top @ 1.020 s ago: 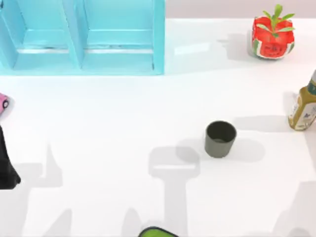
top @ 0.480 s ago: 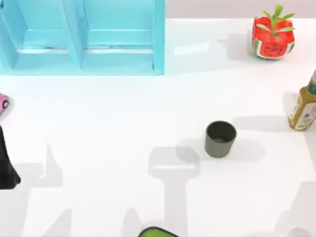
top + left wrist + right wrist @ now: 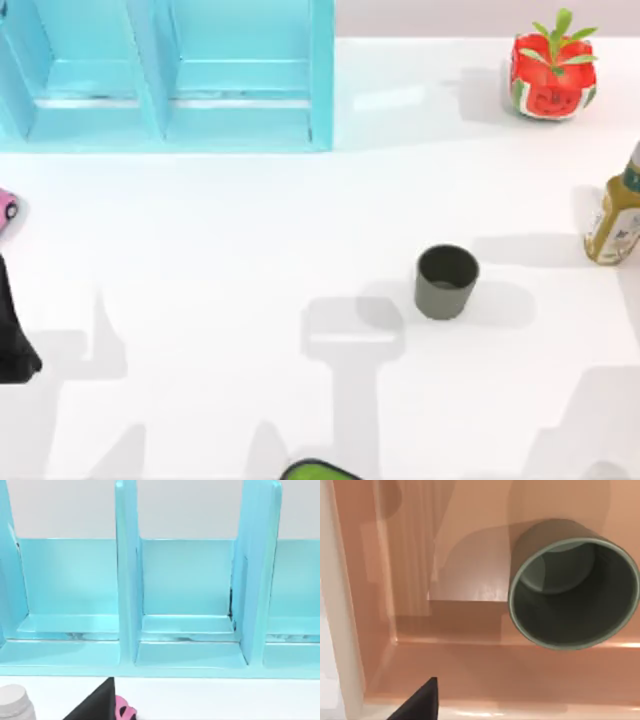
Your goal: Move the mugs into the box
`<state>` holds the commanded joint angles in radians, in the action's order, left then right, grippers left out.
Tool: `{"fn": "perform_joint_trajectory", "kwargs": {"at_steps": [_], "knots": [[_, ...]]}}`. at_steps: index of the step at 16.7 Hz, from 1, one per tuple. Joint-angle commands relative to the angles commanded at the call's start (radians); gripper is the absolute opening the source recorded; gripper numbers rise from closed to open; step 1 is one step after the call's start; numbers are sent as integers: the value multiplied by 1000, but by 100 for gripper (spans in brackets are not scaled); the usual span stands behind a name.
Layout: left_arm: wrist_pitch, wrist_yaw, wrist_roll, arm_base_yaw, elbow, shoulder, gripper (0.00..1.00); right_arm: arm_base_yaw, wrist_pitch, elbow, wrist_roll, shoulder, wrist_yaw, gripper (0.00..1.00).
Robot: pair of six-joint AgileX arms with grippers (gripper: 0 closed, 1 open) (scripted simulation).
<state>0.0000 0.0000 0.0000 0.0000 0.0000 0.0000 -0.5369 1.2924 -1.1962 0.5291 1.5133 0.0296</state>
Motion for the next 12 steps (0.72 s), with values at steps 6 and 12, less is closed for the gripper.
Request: {"fn": "perform_joint_trajectory", "kwargs": {"at_steps": [6,12], "knots": [[0,0,0,0,0,0,100,-3,266,-264,1,4,-8,100],[0,0,0,0,0,0,100,2,283,-285,-1,1,-4,100]]}}
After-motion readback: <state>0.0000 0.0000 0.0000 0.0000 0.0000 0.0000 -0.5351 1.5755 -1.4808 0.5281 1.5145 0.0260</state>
